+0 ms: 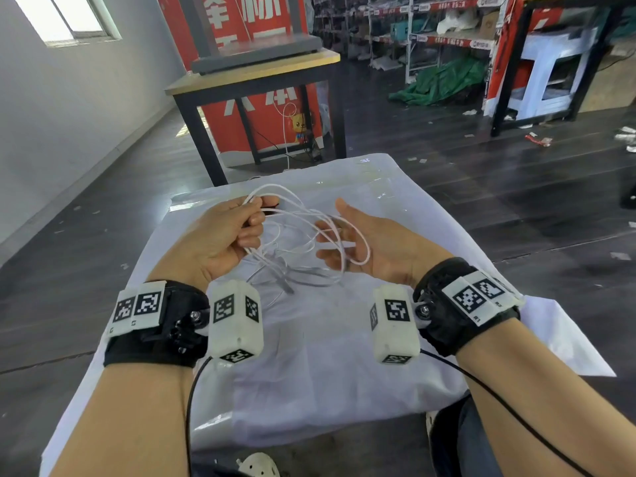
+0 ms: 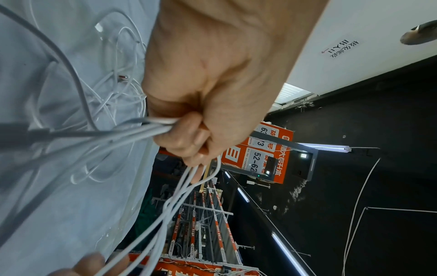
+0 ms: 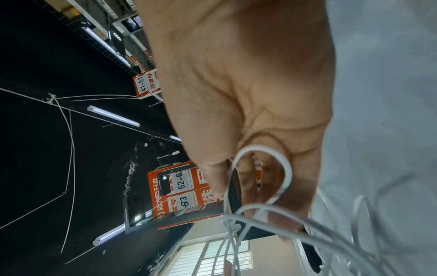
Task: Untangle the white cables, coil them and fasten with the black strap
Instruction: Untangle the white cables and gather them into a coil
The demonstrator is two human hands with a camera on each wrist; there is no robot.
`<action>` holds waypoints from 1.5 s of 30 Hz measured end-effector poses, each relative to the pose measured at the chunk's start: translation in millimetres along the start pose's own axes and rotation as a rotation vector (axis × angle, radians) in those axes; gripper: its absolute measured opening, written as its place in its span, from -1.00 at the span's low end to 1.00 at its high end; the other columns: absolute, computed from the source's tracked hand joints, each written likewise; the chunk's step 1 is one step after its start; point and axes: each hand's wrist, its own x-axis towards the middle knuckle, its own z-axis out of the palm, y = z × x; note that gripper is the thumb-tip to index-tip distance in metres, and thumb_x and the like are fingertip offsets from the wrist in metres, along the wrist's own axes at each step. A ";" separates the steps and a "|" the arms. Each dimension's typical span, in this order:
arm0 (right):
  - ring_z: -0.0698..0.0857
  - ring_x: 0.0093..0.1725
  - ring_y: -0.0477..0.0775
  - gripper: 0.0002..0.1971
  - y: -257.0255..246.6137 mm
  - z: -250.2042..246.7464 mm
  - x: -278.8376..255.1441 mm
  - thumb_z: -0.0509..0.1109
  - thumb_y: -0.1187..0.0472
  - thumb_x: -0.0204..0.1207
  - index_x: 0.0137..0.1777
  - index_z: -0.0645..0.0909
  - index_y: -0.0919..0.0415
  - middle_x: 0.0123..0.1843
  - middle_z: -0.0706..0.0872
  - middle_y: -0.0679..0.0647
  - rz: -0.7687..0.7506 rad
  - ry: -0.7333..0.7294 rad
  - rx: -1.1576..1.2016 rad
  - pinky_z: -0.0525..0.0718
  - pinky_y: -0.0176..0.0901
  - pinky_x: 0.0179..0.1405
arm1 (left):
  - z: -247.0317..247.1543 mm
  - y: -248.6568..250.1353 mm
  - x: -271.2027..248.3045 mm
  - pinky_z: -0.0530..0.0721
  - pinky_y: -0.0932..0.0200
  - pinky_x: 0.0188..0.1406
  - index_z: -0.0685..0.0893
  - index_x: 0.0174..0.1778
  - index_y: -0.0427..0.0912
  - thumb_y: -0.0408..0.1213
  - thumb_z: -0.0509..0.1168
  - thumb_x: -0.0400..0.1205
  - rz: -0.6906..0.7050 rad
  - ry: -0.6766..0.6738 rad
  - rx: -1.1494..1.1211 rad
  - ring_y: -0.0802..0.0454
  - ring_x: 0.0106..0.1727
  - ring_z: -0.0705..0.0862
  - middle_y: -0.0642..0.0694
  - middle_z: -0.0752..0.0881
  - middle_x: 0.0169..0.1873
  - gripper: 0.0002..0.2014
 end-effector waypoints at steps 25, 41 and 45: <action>0.75 -0.03 -0.09 -0.73 0.1 -13.4 7.5 0.22 0.09 0.69 0.06 0.75 0.13 -0.26 0.75 -0.03 -0.277 0.277 -0.192 0.61 -0.14 0.18 | 3.0 -0.1 -1.2 0.17 0.43 -0.69 0.68 0.18 -0.26 -0.29 0.09 0.77 0.022 -0.017 0.169 0.23 -0.59 0.24 0.02 0.44 -0.48 -0.73; 0.74 0.15 0.02 -0.58 8.1 5.0 13.5 0.20 -0.10 0.66 0.24 0.63 0.22 0.10 0.81 0.06 -0.108 0.053 -0.341 0.60 -0.12 0.28 | 17.0 -6.1 0.8 0.12 0.40 -0.71 0.73 0.12 -0.20 -0.31 0.17 0.74 0.082 -0.064 0.291 0.20 -0.61 0.19 0.00 0.41 -0.53 -0.77; 0.78 0.01 -0.02 -0.68 10.3 7.1 14.6 0.31 -0.03 0.62 0.09 0.69 0.23 -0.10 0.83 0.03 -0.134 0.065 -0.301 0.62 -0.10 0.26 | 19.5 -5.8 1.0 0.11 0.40 -0.73 0.72 0.11 -0.19 -0.39 0.20 0.70 0.078 -0.077 0.330 0.20 -0.63 0.19 0.02 0.36 -0.58 -0.80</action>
